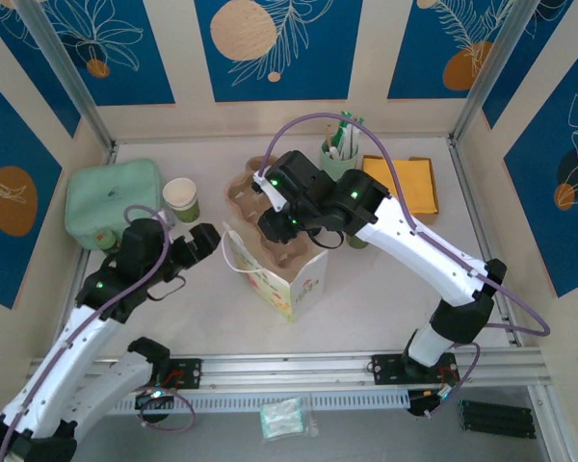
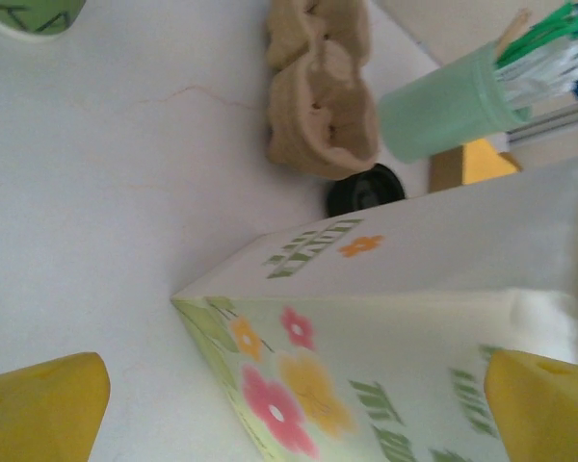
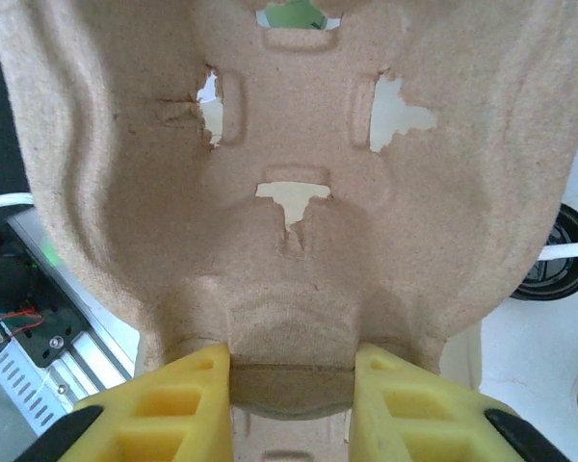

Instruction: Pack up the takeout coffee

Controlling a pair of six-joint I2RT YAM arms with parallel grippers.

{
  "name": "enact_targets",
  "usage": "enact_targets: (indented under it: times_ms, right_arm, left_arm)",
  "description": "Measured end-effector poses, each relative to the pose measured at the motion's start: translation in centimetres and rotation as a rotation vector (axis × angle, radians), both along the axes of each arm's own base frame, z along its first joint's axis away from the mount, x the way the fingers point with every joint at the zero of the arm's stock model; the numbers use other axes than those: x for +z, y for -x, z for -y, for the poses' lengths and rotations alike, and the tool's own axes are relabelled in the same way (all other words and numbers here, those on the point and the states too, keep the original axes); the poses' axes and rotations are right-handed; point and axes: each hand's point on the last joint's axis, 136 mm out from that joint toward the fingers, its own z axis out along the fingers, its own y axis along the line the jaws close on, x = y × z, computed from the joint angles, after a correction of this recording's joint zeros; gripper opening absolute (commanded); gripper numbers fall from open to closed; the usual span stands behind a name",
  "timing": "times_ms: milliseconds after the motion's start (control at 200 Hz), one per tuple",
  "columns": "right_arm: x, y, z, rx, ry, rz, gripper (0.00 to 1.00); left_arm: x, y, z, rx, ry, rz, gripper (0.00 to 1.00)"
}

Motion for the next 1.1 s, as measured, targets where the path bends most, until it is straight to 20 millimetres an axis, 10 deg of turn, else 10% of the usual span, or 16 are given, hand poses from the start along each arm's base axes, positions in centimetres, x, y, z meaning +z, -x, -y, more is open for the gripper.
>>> enact_targets:
  times_ms: [300, 910, 1100]
  right_arm:
    - [-0.2, 0.0, 0.1, -0.004, 0.003, -0.005, 0.28]
    - [-0.6, 0.3, 0.6, -0.007, 0.029, -0.024, 0.29]
    - [-0.9, 0.6, 0.9, -0.007, 0.046, -0.035, 0.28]
  left_arm:
    - [6.7, 1.3, 1.7, -0.092, 0.137, 0.091, 0.91]
    - [7.9, 2.3, 6.2, -0.242, 0.275, 0.041, 0.67]
    - [8.0, 2.4, 6.7, -0.260, 0.278, 0.047, 0.43]
